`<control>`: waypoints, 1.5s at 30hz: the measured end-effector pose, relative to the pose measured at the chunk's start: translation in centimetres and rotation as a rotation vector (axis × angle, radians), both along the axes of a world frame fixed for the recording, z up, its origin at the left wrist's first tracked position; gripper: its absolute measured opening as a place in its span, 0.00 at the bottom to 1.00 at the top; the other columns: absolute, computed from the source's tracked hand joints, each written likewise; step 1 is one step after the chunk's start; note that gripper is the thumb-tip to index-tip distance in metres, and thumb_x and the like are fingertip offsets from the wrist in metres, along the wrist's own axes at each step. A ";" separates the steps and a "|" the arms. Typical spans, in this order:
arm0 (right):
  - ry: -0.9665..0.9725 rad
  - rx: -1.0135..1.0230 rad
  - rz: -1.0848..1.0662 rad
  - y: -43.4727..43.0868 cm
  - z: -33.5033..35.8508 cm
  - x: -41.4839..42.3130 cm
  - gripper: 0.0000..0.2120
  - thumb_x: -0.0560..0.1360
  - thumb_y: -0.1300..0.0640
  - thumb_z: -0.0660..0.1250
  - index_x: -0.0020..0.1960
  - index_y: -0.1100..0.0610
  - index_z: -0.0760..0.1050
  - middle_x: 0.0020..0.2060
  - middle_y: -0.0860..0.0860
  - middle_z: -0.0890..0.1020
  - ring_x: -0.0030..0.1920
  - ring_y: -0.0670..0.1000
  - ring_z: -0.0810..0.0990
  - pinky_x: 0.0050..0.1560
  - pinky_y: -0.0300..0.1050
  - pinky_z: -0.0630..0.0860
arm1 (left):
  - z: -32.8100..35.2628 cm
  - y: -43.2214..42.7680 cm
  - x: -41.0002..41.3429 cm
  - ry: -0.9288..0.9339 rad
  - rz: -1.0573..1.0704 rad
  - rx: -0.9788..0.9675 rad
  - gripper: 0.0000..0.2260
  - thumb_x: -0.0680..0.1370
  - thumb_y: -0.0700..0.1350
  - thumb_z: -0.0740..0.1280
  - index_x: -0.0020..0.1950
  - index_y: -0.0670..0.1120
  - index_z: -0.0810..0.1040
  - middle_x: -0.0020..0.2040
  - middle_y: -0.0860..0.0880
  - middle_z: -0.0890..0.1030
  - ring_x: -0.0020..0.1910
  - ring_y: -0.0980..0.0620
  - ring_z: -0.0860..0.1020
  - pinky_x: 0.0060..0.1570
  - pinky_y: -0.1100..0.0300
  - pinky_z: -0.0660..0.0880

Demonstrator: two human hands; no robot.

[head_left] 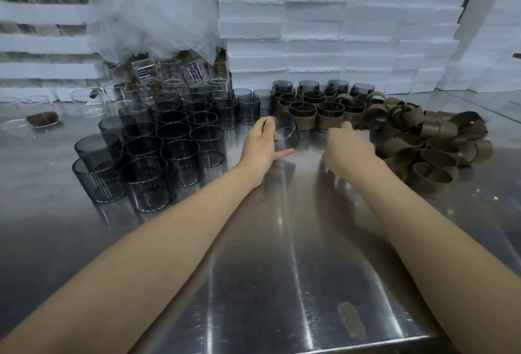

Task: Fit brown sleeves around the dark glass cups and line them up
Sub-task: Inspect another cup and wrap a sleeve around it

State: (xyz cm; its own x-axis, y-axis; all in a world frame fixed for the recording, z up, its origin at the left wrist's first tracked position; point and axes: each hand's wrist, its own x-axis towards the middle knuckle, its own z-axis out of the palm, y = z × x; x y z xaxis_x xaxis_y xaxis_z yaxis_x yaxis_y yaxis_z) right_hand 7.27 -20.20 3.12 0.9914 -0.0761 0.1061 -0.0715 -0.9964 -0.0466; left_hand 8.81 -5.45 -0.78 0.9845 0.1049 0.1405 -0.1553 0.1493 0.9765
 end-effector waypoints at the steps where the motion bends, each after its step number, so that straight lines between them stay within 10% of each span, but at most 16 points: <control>1: -0.054 0.038 0.110 0.0 -0.1 0.2 0.19 0.75 0.67 0.60 0.66 0.62 0.70 0.65 0.60 0.66 0.64 0.63 0.68 0.58 0.57 0.72 | 0.0 0.0 0.0 -0.002 0.005 0.007 0.15 0.85 0.48 0.54 0.65 0.41 0.72 0.58 0.47 0.72 0.48 0.55 0.79 0.49 0.56 0.82; 6: -0.170 0.240 0.433 0.7 -0.5 0.6 0.30 0.73 0.74 0.60 0.73 0.60 0.66 0.76 0.58 0.58 0.73 0.59 0.63 0.70 0.52 0.65 | 0.1 0.0 -0.2 0.007 0.009 -0.002 0.17 0.85 0.48 0.55 0.71 0.41 0.70 0.68 0.42 0.73 0.64 0.43 0.76 0.51 0.52 0.82; 15: -0.355 0.342 0.296 -0.6 -0.8 1.6 0.08 0.73 0.72 0.64 0.48 0.66 0.80 0.57 0.58 0.74 0.55 0.58 0.75 0.56 0.49 0.72 | 0.1 0.0 -0.3 0.011 0.061 0.037 0.16 0.85 0.45 0.54 0.70 0.40 0.71 0.67 0.36 0.72 0.60 0.39 0.78 0.51 0.50 0.82; 20: -0.327 0.220 0.256 -1.1 -0.5 1.7 0.10 0.73 0.60 0.71 0.53 0.62 0.79 0.56 0.58 0.74 0.57 0.59 0.72 0.58 0.53 0.72 | 0.1 0.1 -0.1 0.015 0.059 0.033 0.17 0.85 0.45 0.54 0.71 0.41 0.70 0.71 0.30 0.66 0.50 0.61 0.70 0.52 0.49 0.81; 23: -0.271 -0.047 0.133 -1.2 -1.0 1.8 0.14 0.73 0.50 0.72 0.52 0.59 0.80 0.57 0.56 0.70 0.60 0.59 0.65 0.59 0.53 0.63 | 0.1 0.0 -0.3 0.037 0.056 0.032 0.17 0.85 0.45 0.55 0.72 0.41 0.70 0.71 0.33 0.67 0.61 0.44 0.73 0.49 0.52 0.82; 28: -0.270 0.051 0.192 -1.8 -1.4 2.4 0.10 0.75 0.64 0.66 0.52 0.52 0.80 0.54 0.53 0.77 0.61 0.57 0.67 0.53 0.50 0.58 | 0.2 -0.1 -0.5 0.051 0.049 0.053 0.16 0.85 0.45 0.55 0.71 0.42 0.71 0.70 0.34 0.69 0.65 0.32 0.69 0.48 0.52 0.83; 36: -0.542 1.102 0.281 -1.4 -0.7 2.0 0.09 0.75 0.62 0.70 0.55 0.56 0.77 0.34 0.44 0.77 0.38 0.41 0.76 0.48 0.37 0.73 | 0.1 -0.1 -0.4 0.005 0.049 0.020 0.15 0.85 0.45 0.56 0.69 0.42 0.72 0.65 0.45 0.74 0.59 0.43 0.77 0.42 0.58 0.83; 45: -0.312 2.060 0.090 -2.6 0.2 2.6 0.09 0.82 0.62 0.60 0.59 0.56 0.75 0.48 0.51 0.80 0.39 0.44 0.76 0.28 0.33 0.67 | -0.2 -0.1 0.0 0.000 0.027 0.015 0.15 0.85 0.45 0.56 0.69 0.43 0.72 0.63 0.51 0.73 0.47 0.58 0.77 0.48 0.50 0.82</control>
